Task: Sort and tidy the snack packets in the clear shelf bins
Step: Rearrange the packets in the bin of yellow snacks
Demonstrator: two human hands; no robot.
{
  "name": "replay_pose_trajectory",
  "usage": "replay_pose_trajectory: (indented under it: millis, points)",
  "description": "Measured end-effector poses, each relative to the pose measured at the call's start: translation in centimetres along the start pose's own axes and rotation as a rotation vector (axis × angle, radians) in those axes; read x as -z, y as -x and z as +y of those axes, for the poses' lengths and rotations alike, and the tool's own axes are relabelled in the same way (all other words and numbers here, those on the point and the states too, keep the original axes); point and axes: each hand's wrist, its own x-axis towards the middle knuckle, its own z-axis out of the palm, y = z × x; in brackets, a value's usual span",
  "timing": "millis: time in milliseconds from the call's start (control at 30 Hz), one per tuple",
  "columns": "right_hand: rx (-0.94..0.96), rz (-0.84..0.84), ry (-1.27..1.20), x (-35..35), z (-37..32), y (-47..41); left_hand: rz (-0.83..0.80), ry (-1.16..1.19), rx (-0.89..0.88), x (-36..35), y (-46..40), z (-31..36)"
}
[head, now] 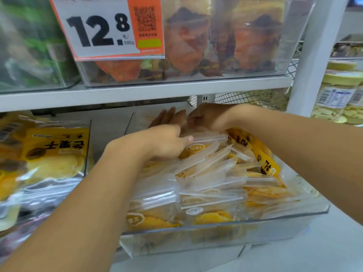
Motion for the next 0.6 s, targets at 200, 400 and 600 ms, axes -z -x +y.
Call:
replay_pose_trajectory:
  millis: [200,400,600]
  points:
    - [0.007,0.154,0.033,0.0,-1.0,6.3,0.257,0.108,-0.224,1.5,3.6,-1.3]
    - [0.227,0.315,-0.003,-1.0,-5.7,12.1,0.089,0.128,-0.257,1.7,8.0,-3.8]
    - [0.196,0.216,0.24,-0.4,-9.3,10.2,0.137,-0.019,-0.184,2.2,9.4,-6.0]
